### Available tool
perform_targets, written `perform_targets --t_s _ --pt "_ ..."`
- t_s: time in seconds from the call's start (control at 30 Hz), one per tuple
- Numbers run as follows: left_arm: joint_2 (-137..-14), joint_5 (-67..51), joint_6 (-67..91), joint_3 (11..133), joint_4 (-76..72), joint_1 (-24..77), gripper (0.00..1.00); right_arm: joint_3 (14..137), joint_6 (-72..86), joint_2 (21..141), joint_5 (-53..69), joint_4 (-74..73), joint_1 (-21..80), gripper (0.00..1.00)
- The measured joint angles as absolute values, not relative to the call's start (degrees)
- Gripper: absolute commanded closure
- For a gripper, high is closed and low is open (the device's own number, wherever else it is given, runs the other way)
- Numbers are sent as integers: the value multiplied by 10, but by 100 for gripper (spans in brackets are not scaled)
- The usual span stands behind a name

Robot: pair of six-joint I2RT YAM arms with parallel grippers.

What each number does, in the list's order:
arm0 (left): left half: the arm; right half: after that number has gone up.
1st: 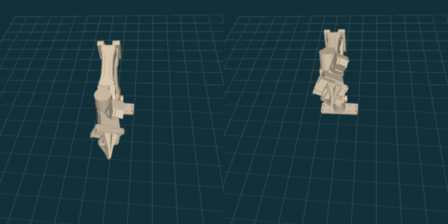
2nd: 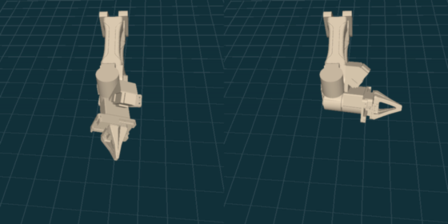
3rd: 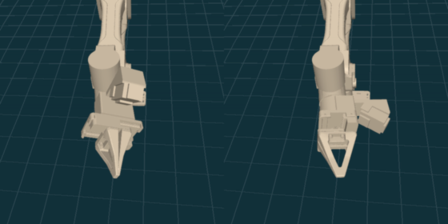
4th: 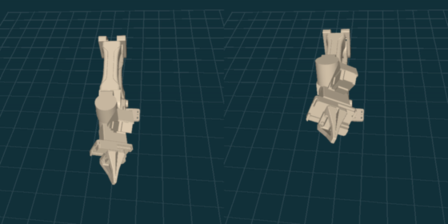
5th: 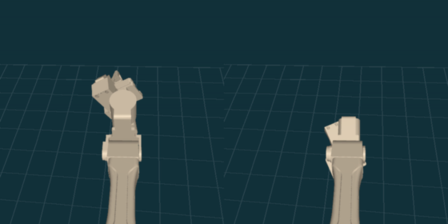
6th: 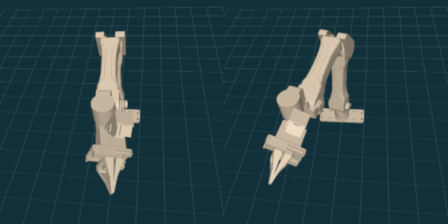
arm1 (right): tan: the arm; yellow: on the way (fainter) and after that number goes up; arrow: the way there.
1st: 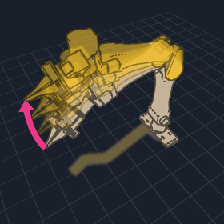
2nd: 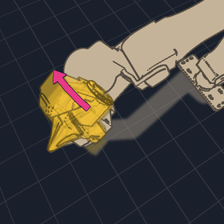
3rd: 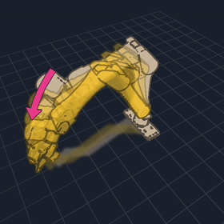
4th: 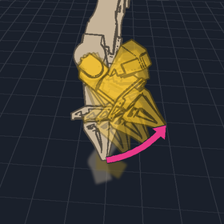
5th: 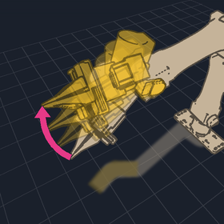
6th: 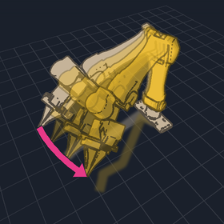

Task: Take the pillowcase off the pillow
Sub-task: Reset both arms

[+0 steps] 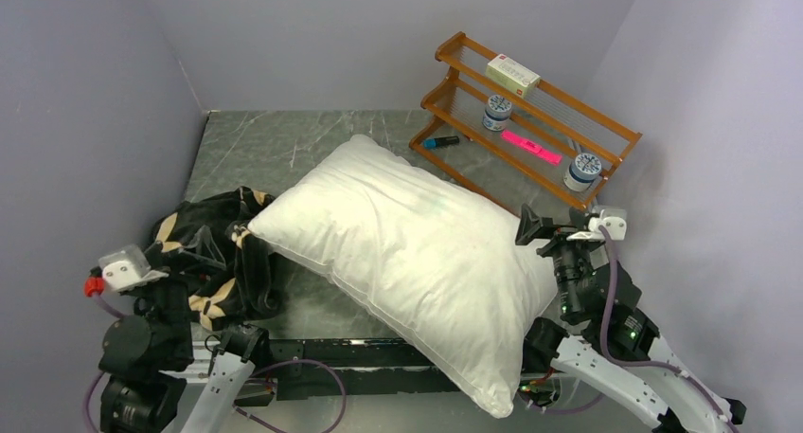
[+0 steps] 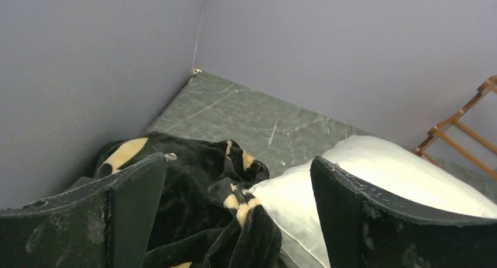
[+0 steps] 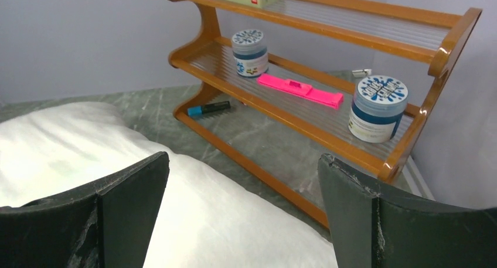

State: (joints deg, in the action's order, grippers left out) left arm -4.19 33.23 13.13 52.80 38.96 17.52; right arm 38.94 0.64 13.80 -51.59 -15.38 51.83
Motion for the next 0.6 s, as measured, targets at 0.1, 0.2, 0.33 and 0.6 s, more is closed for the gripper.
perform_targets --t_s 0.1,0.2,0.33,0.6 --pt "-42 337 134 492 374 175 3 370 4 133 -528 -154 518 0" --pt "-43 346 144 469 371 176 3 360 4 134 -538 -155 518 0" --pt "-44 352 156 444 361 176 3 360 3 136 -540 -154 518 0" --pt "-41 352 163 397 347 176 3 360 -1 136 -539 -154 518 0"
